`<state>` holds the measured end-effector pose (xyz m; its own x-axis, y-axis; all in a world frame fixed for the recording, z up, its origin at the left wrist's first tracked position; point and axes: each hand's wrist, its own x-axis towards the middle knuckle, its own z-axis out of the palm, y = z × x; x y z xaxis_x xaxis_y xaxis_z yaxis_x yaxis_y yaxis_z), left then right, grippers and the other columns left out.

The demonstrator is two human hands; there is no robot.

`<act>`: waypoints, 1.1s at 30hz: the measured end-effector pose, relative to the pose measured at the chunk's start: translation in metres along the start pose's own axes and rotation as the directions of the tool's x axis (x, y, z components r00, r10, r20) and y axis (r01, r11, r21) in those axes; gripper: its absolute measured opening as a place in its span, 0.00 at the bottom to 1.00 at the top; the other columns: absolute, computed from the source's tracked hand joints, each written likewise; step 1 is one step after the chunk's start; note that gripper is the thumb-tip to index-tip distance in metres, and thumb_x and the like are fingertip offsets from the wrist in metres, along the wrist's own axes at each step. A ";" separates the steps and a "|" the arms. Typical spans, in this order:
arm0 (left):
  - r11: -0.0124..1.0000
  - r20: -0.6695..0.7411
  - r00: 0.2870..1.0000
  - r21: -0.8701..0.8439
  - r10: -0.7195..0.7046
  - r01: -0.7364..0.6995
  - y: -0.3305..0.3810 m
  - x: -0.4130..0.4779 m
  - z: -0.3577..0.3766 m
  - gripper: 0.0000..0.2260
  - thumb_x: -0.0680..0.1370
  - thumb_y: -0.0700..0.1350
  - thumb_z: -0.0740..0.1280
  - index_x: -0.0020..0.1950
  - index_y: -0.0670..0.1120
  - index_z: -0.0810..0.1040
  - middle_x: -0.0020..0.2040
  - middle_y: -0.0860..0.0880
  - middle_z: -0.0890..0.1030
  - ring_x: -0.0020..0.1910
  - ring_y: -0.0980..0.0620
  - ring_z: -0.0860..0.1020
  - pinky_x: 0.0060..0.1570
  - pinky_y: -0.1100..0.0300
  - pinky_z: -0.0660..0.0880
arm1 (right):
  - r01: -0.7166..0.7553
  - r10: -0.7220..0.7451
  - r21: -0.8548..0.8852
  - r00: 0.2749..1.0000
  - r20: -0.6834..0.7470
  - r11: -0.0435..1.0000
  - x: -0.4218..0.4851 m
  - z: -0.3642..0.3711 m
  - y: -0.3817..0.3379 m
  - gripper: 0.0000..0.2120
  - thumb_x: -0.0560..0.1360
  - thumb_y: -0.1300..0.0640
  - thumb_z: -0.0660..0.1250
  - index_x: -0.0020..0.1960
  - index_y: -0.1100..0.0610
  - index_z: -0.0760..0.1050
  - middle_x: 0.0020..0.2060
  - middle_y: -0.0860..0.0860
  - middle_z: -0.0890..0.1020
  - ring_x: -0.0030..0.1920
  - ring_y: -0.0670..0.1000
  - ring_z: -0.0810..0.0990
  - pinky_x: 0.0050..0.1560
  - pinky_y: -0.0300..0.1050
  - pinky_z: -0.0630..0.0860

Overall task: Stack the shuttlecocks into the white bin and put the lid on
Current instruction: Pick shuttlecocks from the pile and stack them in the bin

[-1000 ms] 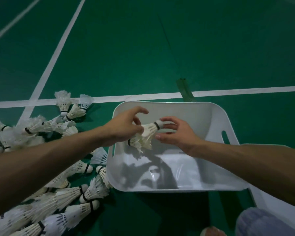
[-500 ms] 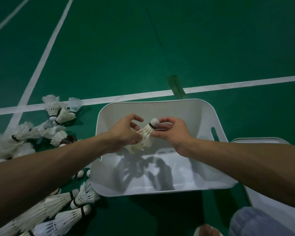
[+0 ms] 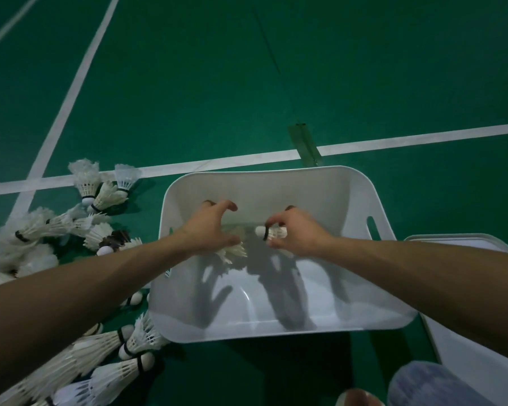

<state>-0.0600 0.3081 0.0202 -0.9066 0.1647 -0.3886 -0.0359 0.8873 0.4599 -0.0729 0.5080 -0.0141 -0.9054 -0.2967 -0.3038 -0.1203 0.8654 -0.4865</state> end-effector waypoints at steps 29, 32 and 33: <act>0.970 0.267 0.958 -0.182 -0.107 0.159 -0.007 0.013 0.015 0.39 0.69 0.33 0.73 0.75 0.50 0.61 0.64 0.43 0.73 0.59 0.44 0.74 0.51 0.57 0.75 | -0.285 0.268 0.458 0.958 0.103 0.842 0.016 0.041 -0.022 0.38 0.62 0.62 0.81 0.68 0.62 0.70 0.52 0.55 0.80 0.50 0.53 0.81 0.50 0.50 0.81; 0.960 0.253 0.961 -0.221 -0.113 0.172 -0.007 0.017 0.014 0.38 0.69 0.32 0.72 0.75 0.50 0.62 0.64 0.44 0.73 0.58 0.44 0.74 0.51 0.57 0.76 | -0.219 0.209 0.297 0.976 0.068 0.929 0.017 0.032 -0.016 0.35 0.67 0.60 0.77 0.71 0.59 0.68 0.53 0.54 0.81 0.52 0.52 0.80 0.56 0.42 0.76; 0.957 0.255 0.960 -0.231 -0.115 0.176 -0.008 0.018 0.014 0.37 0.70 0.32 0.71 0.75 0.51 0.62 0.65 0.44 0.73 0.58 0.44 0.74 0.49 0.58 0.76 | -0.192 0.182 0.207 0.981 0.065 0.959 0.018 0.027 -0.013 0.33 0.69 0.59 0.76 0.71 0.58 0.68 0.52 0.53 0.82 0.54 0.52 0.79 0.56 0.41 0.74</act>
<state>-0.0704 0.3101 -0.0015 -0.7592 0.1663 -0.6293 -0.2909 0.7782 0.5566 -0.0764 0.4801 -0.0355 -0.8837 -0.1599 -0.4399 0.1422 0.8037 -0.5778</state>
